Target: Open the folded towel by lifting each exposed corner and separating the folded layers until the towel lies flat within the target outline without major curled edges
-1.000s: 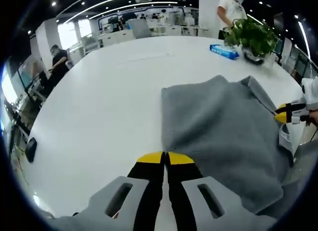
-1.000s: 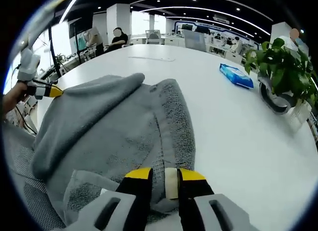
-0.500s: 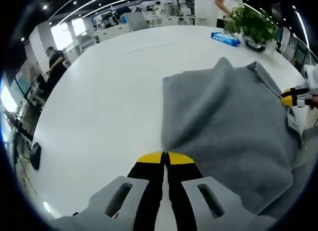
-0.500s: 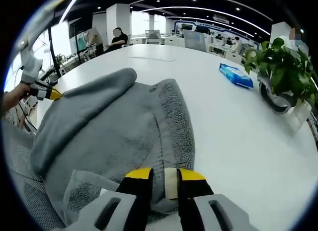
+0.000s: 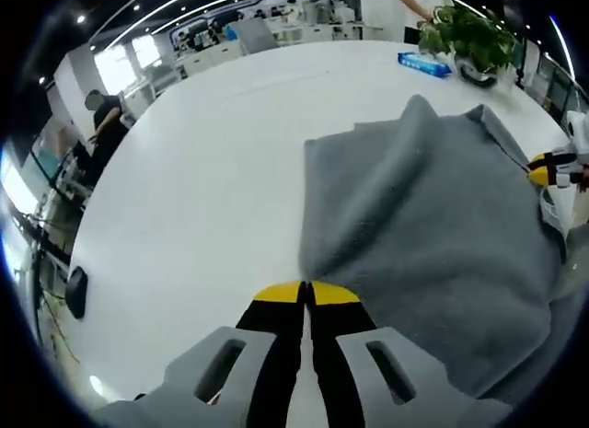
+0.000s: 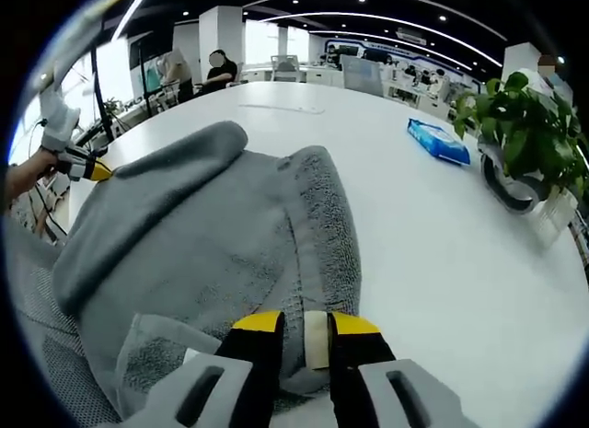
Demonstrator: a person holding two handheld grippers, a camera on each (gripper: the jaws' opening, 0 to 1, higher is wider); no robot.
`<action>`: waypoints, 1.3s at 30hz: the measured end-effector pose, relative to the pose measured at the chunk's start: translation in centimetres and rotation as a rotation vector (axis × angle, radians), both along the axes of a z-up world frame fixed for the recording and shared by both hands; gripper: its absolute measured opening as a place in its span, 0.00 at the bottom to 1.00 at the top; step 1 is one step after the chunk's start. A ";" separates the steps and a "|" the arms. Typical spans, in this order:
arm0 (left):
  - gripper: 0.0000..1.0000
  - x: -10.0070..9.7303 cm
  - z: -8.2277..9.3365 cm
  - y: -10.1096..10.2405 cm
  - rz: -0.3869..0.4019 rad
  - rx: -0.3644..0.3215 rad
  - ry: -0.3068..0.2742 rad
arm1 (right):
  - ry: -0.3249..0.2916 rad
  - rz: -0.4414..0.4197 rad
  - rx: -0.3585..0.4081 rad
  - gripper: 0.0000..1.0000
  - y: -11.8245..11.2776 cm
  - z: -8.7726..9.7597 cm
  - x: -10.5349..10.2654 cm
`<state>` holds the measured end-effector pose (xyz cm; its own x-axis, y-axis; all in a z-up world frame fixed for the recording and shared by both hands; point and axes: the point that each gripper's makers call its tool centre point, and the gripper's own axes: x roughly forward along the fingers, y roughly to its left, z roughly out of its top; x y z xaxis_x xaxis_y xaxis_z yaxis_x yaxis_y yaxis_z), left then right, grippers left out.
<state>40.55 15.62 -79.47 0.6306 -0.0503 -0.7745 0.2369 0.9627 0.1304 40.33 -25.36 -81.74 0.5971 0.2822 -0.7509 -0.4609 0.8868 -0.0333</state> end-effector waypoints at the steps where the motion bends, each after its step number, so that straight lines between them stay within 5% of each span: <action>1: 0.01 0.0 0.0 0.2 0.002 0.001 0.001 | -0.001 0.001 0.000 0.16 0.0 0.0 0.0; 7: 0.01 0.1 0.2 1.3 0.050 -0.054 0.000 | -0.004 0.004 -0.001 0.16 0.0 0.0 0.0; 39: 0.01 -1.6 -1.0 4.9 0.122 -0.050 0.038 | -0.011 0.014 -0.012 0.15 -0.1 0.1 0.0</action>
<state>38.95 20.56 -80.44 0.6043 -0.0140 -0.7966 0.1218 0.9897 0.0750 40.37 -25.42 -81.66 0.6014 0.2819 -0.7475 -0.4730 0.8797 -0.0488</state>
